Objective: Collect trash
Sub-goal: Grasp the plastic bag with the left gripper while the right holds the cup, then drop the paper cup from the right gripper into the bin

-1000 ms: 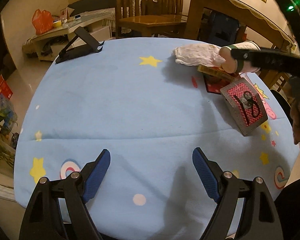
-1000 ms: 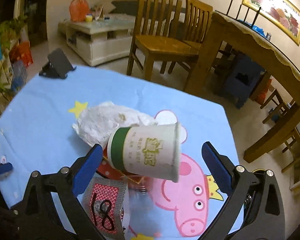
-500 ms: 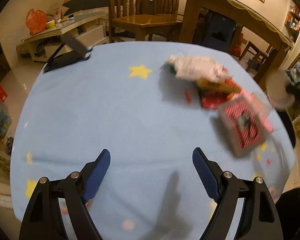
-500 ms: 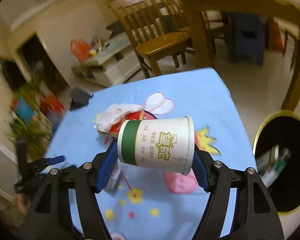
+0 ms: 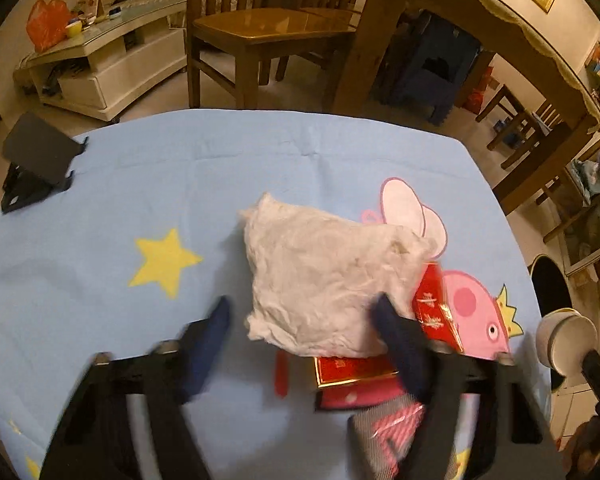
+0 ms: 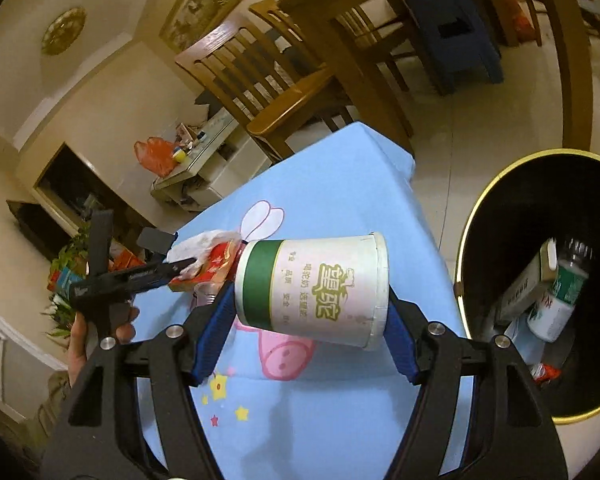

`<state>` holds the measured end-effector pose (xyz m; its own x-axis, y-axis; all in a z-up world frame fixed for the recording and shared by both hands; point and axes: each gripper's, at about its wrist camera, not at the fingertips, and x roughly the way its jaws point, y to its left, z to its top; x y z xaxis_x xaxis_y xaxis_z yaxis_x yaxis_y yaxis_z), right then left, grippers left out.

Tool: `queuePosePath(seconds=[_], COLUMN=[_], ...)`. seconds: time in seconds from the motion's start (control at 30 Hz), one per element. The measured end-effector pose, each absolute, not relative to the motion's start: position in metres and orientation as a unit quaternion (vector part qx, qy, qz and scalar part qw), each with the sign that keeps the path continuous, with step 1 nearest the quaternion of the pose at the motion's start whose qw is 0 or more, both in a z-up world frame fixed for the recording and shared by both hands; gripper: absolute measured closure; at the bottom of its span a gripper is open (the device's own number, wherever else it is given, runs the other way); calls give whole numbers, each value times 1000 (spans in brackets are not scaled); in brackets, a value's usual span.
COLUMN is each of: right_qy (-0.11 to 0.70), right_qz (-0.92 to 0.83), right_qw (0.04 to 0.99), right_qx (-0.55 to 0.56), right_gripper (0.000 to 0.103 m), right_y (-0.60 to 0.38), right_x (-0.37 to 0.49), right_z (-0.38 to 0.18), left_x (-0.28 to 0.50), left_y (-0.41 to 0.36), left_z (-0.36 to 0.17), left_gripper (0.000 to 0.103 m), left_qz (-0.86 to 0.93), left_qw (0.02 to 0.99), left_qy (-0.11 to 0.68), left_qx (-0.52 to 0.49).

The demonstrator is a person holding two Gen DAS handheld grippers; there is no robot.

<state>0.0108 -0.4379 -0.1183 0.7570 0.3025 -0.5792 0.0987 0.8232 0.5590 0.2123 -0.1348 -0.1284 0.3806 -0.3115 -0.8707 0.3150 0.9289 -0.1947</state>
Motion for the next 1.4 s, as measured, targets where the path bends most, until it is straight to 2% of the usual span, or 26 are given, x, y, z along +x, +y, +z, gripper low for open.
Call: queuePosePath(seconds=[0.03,0.07,0.13,0.2,0.53,0.8,0.97,1.1,1.4], right_qy=[344,343,340,336,328,317,303,281,246], right_qz=[59,60,62,63,61,46,25,7,-63], right_qw=[893,894,898,900,903,905,909,912,916], right_qx=[286,282,274,272,270,279,285,297,311], right_gripper=[35,35,35,35,35,35,35,35,35], right_y=[-437,-434,-430,-431,-429,-437,-448,-463,-509], right_x=[11,12,11,8,1,-9,-20,-33,-62], right_z=[-116,-116,-113,-111,-108,-107,-103,-97,-89], left_x=[213,212,206,196,147,124,99,87,74], left_y=[-135,-134,-132,-124,-46,-40,-60,-87,-160], left_z=[-127,-126,-117,-108,-72,-52,-10,22,34], left_gripper=[64,71,95,98,99,99,100,100,100], left_qz=[-197,-197,-164,-147,-47,-36,-47,-110,-276], left_qw=[830,832,852,865,910,920,947,952,911], left_qy=[522,518,498,480,412,390,314,284,304], left_qx=[-8,-9,14,20,18,23,41,42,27])
